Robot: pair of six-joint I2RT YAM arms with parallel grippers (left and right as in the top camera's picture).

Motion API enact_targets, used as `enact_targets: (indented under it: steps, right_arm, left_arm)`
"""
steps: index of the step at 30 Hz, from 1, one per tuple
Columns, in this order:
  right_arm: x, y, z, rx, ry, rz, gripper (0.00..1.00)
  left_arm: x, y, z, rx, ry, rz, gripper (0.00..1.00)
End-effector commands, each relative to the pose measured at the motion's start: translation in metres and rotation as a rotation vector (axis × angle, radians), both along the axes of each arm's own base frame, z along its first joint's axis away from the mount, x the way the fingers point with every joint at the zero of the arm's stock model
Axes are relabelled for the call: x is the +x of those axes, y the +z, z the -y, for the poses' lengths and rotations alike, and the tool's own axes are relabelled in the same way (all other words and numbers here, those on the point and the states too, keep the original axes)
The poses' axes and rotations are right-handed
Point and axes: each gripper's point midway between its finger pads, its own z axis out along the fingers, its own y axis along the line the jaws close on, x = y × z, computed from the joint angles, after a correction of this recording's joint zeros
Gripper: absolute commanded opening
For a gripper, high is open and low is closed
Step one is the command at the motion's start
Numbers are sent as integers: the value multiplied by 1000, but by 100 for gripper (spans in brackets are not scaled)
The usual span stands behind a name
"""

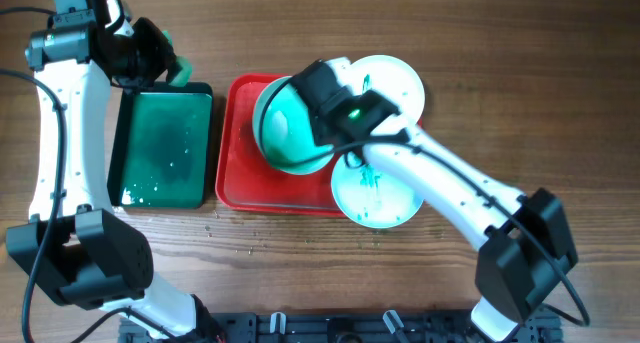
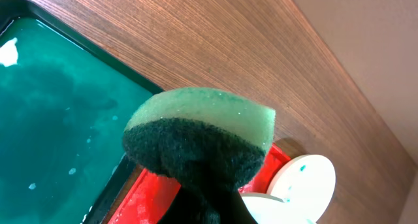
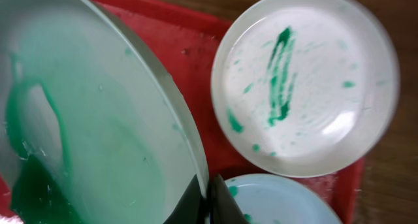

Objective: Clean dirty plates on tray and stack at the side
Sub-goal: 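Lift the cleaned plate with the right gripper and place it right of the tray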

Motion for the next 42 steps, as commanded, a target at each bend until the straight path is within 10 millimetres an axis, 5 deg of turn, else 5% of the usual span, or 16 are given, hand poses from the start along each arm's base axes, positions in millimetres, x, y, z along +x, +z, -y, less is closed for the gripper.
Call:
enact_targets:
  steps: [1, 6, 10, 15, 21, 25, 28, 32, 35, 36, 37, 42]
  right_arm:
    - [6, 56, 14, -284, -96, 351, 4]
    - [-6, 98, -20, -440, -1, 561, 4]
    - [-11, 139, -19, -588, -66, 712, 4]
    - [-15, 162, -28, -611, -100, 776, 4]
    - [-14, 154, -31, -588, -69, 758, 4]
    - [-9, 100, -50, -458, 178, 548, 4]
    - [-20, 67, -40, -173, 219, 281, 4]
    - [-6, 74, 18, 134, 145, 49, 4]
    - [11, 77, 108, 321, -97, -75, 4]
    - [11, 69, 145, 326, -202, -119, 4]
    - [1, 37, 234, 304, -458, -205, 4]
    - [-28, -24, 333, 348, -770, -240, 4]
  left_arm:
    - [0, -2, -2, 15, -11, 0, 4]
    - [0, -2, -4, 24, -4, 1, 4]
    - [0, -2, -4, 23, -2, 0, 4]
    - [0, -2, -4, 23, -2, -1, 4]
    - [0, -2, 10, 27, -34, -3, 4]
    - [1, -4, 21, 69, -52, -9, 4]
    - [2, -4, 29, 58, -31, -15, 4]
    - [11, 2, 50, 59, -62, 32, 4]
    - [11, 0, 64, 107, -68, 29, 4]
    - [11, -1, 67, 118, -74, 29, 4]
    - [10, -2, 74, 162, -84, 27, 4]
    - [10, -3, 75, 171, -84, 26, 4]
